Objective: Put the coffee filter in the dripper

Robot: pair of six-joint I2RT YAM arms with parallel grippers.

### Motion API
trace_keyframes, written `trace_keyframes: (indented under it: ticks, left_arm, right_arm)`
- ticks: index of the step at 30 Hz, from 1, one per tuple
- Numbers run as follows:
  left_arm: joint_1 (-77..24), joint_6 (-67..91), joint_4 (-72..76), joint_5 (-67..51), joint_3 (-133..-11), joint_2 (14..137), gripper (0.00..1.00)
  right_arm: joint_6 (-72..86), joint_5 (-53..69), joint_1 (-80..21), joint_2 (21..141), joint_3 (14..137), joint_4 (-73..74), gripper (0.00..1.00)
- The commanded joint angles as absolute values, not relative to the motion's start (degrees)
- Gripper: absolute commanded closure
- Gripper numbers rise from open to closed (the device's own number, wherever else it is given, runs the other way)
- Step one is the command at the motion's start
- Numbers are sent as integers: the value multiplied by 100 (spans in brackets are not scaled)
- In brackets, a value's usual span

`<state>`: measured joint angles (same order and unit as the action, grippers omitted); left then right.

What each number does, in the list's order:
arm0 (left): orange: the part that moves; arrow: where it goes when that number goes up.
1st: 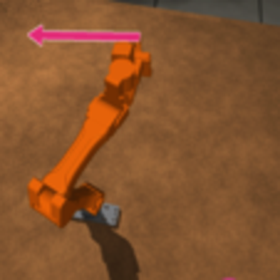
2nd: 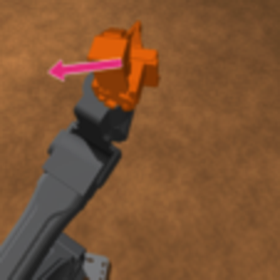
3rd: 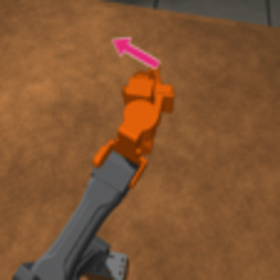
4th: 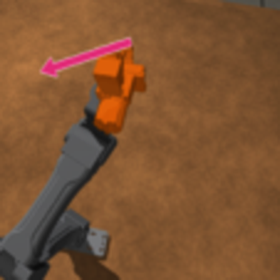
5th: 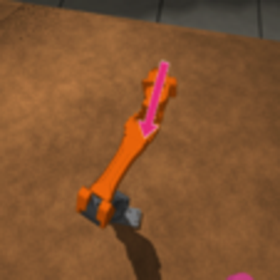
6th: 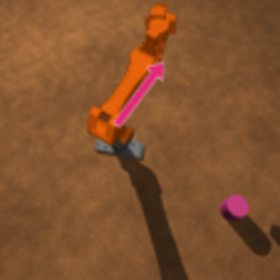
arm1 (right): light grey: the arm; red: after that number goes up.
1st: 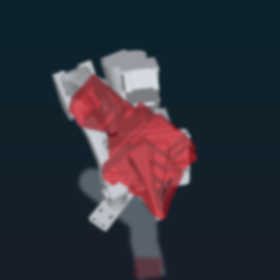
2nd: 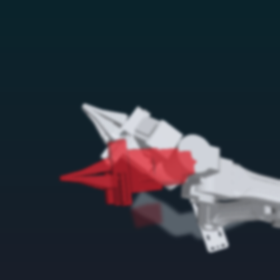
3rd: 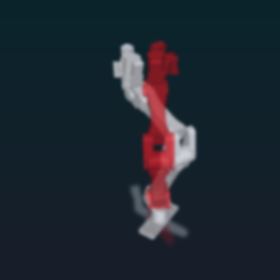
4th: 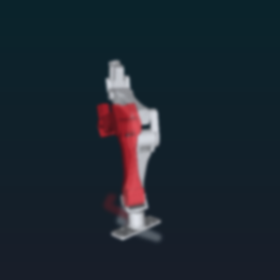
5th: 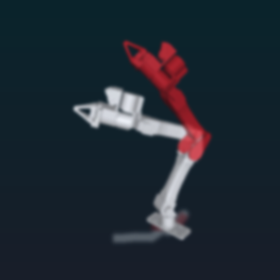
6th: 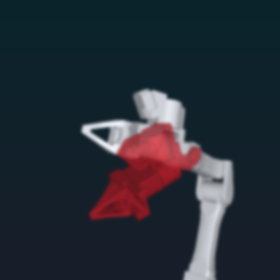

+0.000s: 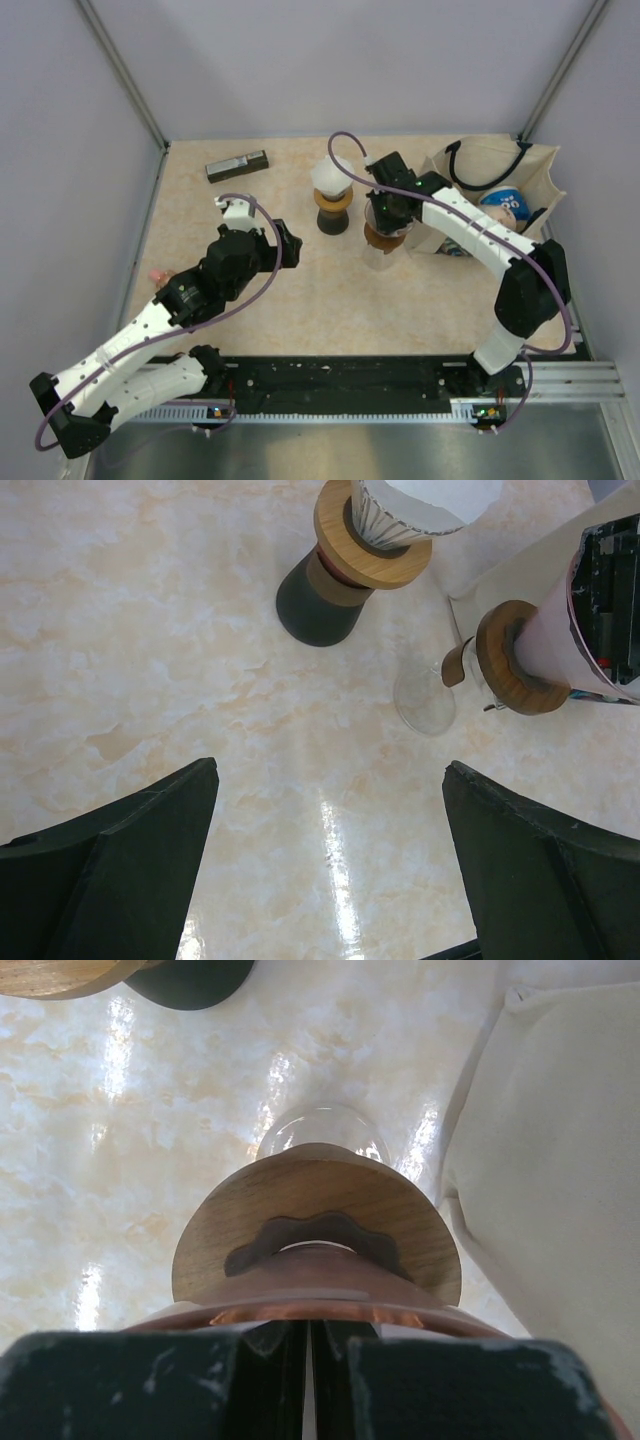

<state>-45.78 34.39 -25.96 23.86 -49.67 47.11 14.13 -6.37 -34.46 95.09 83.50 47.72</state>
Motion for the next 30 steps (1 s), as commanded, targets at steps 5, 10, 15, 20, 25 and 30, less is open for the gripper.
trace_keyframes:
  ticks: [5, 10, 15, 20, 25, 30]
  left_arm:
    - [-4518, 3428, -2496, 2399, -4931, 4641, 1]
    - [-4500, 3428, -2487, 2373, -4922, 4632, 1]
    - [-4482, 3419, -2479, 2355, -4922, 4623, 1]
    - [-4474, 3419, -2479, 2338, -4922, 4605, 1]
    - [-4474, 3419, -2478, 2303, -4931, 4588, 1]
    - [-4456, 3401, -2470, 2285, -4974, 4597, 1]
  right_arm:
    - [1529, -835, -3551, 9624, 8929, 5106, 100]
    - [1538, -852, -3603, 9607, 9096, 5194, 100]
    - [1564, -861, -3612, 9554, 9237, 5229, 100]
    - [1591, -905, -3612, 9492, 9378, 5308, 100]
    - [1600, -976, -3621, 9343, 9448, 5370, 100]
    - [1573, -1063, -3621, 9132, 9720, 5431, 99]
